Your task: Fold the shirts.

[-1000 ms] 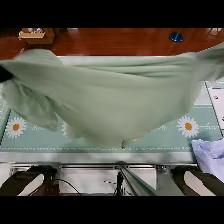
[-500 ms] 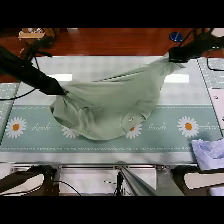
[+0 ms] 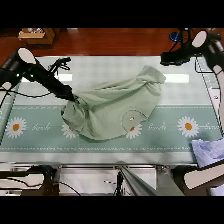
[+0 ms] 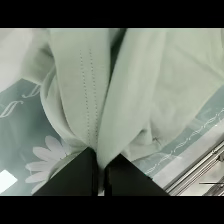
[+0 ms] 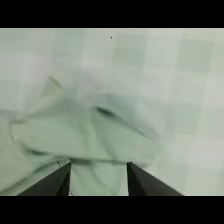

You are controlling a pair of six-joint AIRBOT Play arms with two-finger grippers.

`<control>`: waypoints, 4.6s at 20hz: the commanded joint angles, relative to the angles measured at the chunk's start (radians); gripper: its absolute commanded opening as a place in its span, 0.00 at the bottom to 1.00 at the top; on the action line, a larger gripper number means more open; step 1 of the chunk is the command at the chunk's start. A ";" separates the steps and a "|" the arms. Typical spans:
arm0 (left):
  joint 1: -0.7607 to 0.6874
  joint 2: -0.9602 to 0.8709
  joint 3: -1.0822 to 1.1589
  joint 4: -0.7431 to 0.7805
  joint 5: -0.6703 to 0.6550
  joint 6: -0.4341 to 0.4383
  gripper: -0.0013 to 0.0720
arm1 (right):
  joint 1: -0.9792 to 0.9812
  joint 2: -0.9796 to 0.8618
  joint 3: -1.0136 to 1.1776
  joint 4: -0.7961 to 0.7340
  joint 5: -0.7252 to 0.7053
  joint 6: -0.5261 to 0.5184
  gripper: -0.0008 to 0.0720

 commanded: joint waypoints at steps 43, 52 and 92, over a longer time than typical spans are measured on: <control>-0.202 -0.107 0.074 0.051 -0.080 0.002 0.05 | -0.193 0.149 -0.328 0.428 -0.244 -0.034 0.04; -0.121 -0.146 0.076 0.068 -0.081 0.002 0.05 | -0.305 0.196 -0.307 0.080 0.206 -0.119 0.52; 0.039 0.082 -0.627 -0.186 0.268 -0.174 0.05 | -0.390 0.195 -0.669 0.444 0.282 -0.261 0.68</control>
